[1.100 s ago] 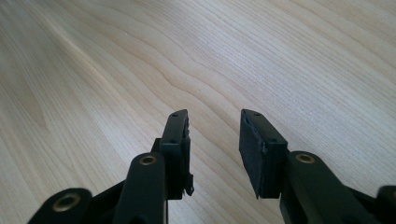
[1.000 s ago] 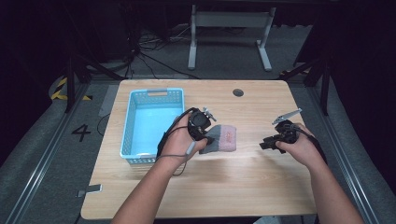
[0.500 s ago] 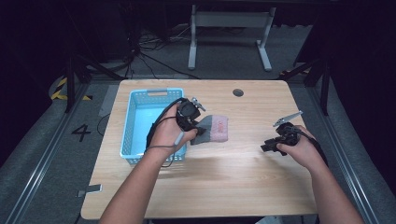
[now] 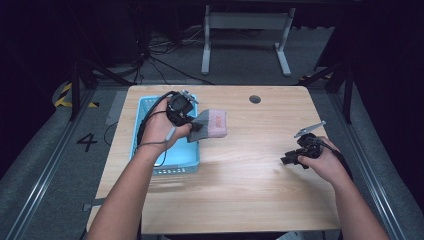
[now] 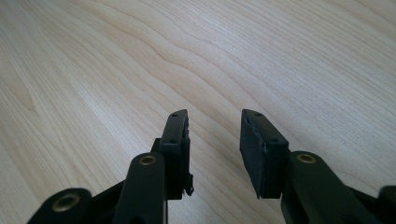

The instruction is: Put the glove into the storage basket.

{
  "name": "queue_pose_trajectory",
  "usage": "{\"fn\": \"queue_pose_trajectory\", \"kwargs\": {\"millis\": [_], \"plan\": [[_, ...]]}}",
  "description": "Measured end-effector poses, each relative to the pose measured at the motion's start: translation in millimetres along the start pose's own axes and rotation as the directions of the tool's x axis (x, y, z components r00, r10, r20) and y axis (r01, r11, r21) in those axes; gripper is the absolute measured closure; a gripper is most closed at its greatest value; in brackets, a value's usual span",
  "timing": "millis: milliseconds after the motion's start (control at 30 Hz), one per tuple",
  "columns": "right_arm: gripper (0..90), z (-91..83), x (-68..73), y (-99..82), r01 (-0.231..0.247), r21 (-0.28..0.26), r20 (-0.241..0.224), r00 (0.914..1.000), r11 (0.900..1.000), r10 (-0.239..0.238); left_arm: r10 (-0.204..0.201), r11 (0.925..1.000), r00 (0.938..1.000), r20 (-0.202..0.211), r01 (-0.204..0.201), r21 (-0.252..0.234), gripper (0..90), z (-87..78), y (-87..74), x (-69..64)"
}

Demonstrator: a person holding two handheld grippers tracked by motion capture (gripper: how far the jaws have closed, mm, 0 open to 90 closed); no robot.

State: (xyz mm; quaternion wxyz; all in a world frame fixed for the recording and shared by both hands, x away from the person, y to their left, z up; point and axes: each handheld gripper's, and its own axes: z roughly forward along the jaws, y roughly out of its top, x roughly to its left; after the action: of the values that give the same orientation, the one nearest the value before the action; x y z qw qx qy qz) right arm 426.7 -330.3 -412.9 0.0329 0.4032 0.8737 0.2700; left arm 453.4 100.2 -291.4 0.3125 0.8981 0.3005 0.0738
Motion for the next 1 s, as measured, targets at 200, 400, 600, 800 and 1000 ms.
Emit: {"fn": "queue_pose_trajectory", "kwargs": {"millis": [200, 400, 600, 800, 1000], "plan": [[63.2, 1.6, -0.4, -1.2, -0.004, 0.004, 0.003, 1.0, 1.0, 0.004, -0.021, 0.9998, 0.9993, -0.03, 0.021, -0.003, 69.0, -8.3, -7.0, 19.9], [63.1, 3.0, -0.3, 0.1, -0.005, 0.007, 0.001, 1.0, 1.0, 0.005, -0.042, 0.9989, 0.9984, -0.038, 0.042, -0.02, 68.9, -16.4, -15.2, 30.7], [63.1, 4.2, 0.1, -0.2, -0.004, 0.01, 0.001, 1.0, 0.9999, 0.004, -0.054, 0.9983, 0.9973, -0.048, 0.053, -0.022, 68.9, -22.4, -21.3, 41.5], [63.0, 4.0, 0.5, -1.2, -0.002, 0.011, 0.001, 1.0, 0.9999, 0.002, -0.07, 0.9975, 0.9963, -0.049, 0.07, -0.01, 68.8, -26.2, -27.0, 56.8], [62.9, 3.1, 0.5, -3.5, -0.008, 0.012, 0.004, 1.0, 0.9999, 0.008, -0.077, 0.9967, 0.9947, -0.069, 0.079, 0.022, 68.7, -21.8, -28.9, 70.8]]}}
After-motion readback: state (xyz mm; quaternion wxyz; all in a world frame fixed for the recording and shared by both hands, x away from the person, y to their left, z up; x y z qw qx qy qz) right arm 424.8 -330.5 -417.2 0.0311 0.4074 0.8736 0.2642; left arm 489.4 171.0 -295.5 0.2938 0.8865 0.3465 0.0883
